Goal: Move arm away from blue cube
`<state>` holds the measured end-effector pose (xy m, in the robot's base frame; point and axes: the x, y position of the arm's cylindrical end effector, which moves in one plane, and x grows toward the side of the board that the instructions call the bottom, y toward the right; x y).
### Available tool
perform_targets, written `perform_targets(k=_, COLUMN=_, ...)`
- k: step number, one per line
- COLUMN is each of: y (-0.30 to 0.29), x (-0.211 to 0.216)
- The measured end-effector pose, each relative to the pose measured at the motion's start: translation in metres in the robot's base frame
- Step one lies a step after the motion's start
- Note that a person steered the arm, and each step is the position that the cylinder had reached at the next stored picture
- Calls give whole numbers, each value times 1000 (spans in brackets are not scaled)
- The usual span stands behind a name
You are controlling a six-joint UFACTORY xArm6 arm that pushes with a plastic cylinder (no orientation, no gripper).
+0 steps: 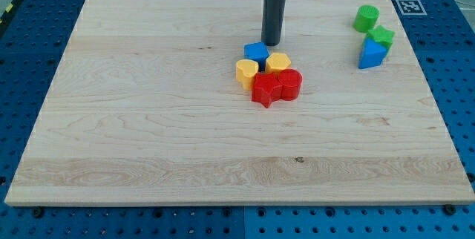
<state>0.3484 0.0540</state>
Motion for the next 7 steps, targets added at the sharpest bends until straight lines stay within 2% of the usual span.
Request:
perform_targets(k=2, y=2, x=2)
perform_targets(k=5, y=51, x=17)
perform_targets(k=7, y=55, x=17)
